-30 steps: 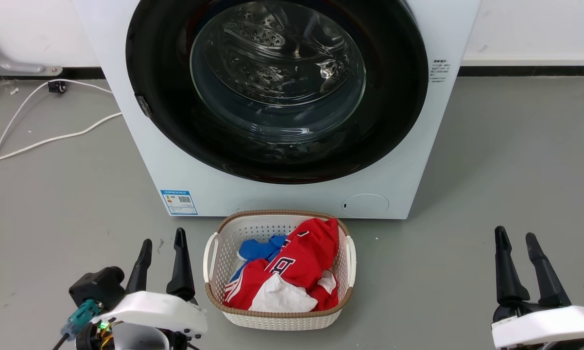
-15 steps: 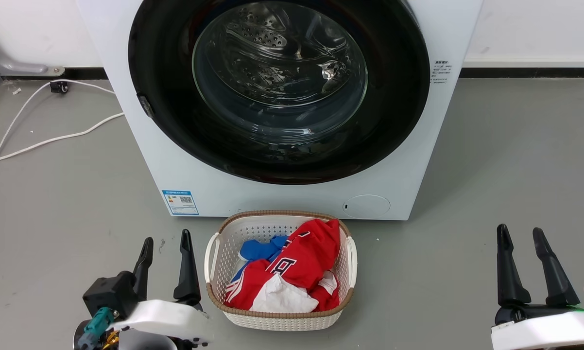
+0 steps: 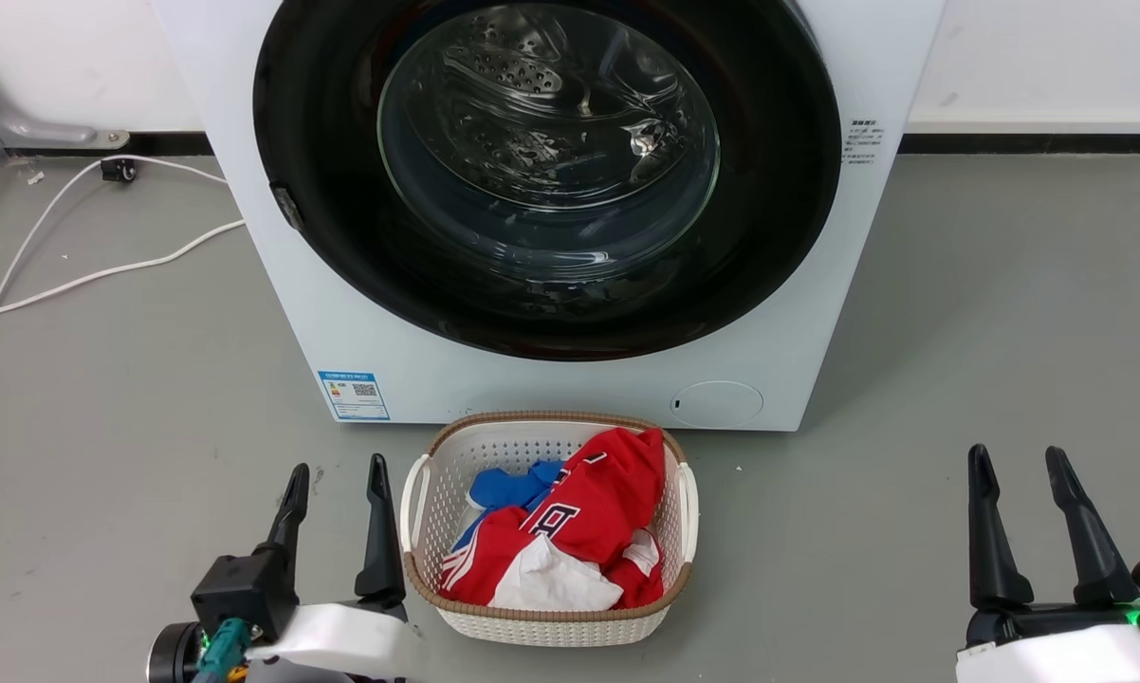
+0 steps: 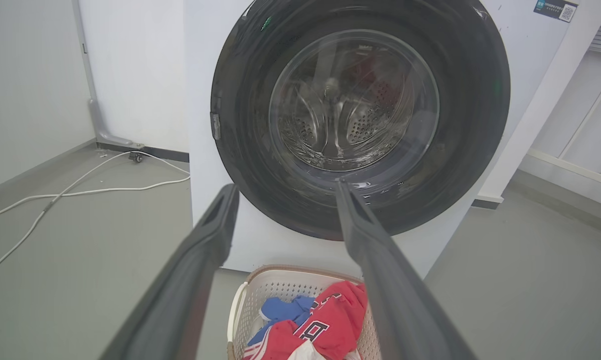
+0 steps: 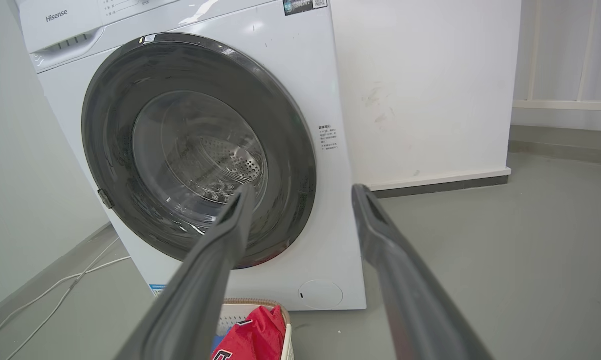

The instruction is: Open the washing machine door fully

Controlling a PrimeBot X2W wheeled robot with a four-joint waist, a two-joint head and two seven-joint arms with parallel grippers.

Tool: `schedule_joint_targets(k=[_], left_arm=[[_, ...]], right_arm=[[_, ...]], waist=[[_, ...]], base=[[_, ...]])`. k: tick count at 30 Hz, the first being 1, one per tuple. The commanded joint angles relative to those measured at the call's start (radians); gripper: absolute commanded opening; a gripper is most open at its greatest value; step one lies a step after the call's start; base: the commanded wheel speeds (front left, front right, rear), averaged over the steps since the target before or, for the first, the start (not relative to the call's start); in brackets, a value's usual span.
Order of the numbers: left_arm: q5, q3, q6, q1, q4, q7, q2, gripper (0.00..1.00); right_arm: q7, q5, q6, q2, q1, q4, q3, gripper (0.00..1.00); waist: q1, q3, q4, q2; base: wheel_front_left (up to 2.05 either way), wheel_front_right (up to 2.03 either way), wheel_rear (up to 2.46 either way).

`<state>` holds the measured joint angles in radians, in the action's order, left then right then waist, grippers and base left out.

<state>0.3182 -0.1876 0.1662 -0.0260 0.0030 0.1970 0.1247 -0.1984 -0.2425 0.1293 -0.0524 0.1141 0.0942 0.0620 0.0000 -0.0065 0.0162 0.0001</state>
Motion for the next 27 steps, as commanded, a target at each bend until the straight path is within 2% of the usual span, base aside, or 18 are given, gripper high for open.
schedule_joint_targets(k=[1,27], left_arm=[[-0.028,0.001,-0.006,-0.006,-0.011,0.011,0.000,1.00],[-0.202,0.058,-0.079,-0.049,0.004,0.061,-0.062,1.00]], right_arm=[[-0.010,0.029,0.002,0.001,0.009,0.015,0.002,1.00],[-0.060,0.158,0.001,0.003,0.046,0.048,0.015,1.00]], waist=[[0.0000,0.000,0.000,-0.0001],[0.0000,-0.001,0.004,-0.0001]], base=[[0.00,0.00,0.00],[0.00,0.00,0.00]])
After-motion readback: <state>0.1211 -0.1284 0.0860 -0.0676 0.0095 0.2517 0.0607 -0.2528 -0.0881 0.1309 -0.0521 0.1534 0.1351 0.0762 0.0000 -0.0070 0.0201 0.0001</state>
